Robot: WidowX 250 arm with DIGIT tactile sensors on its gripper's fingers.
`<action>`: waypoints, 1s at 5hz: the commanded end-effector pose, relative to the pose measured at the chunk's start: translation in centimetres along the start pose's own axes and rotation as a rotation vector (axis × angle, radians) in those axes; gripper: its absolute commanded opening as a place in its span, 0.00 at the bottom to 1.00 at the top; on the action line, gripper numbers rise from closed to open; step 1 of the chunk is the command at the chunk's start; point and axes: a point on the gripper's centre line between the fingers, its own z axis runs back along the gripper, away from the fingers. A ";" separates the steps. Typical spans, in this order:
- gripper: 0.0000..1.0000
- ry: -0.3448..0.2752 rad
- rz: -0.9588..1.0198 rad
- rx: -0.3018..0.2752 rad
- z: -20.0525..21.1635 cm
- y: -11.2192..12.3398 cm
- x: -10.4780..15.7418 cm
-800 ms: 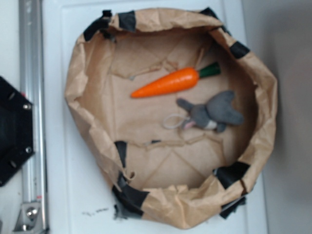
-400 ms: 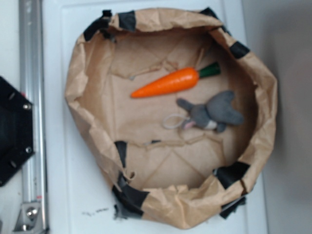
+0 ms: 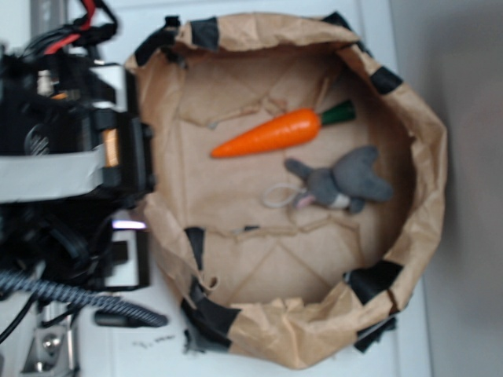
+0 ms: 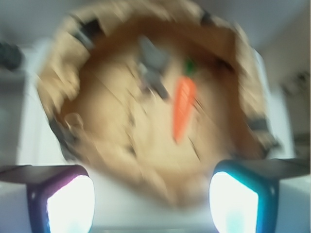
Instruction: Grab the gray animal.
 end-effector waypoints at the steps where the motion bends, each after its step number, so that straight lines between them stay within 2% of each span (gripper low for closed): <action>1: 1.00 0.024 0.092 -0.085 -8.2 2.0 5.5; 3: 1.00 0.058 0.143 -0.008 -14.9 1.4 8.6; 4: 1.00 0.065 0.154 -0.035 -18.4 -0.6 10.5; 5: 0.95 0.102 0.103 -0.100 -20.9 -4.1 10.1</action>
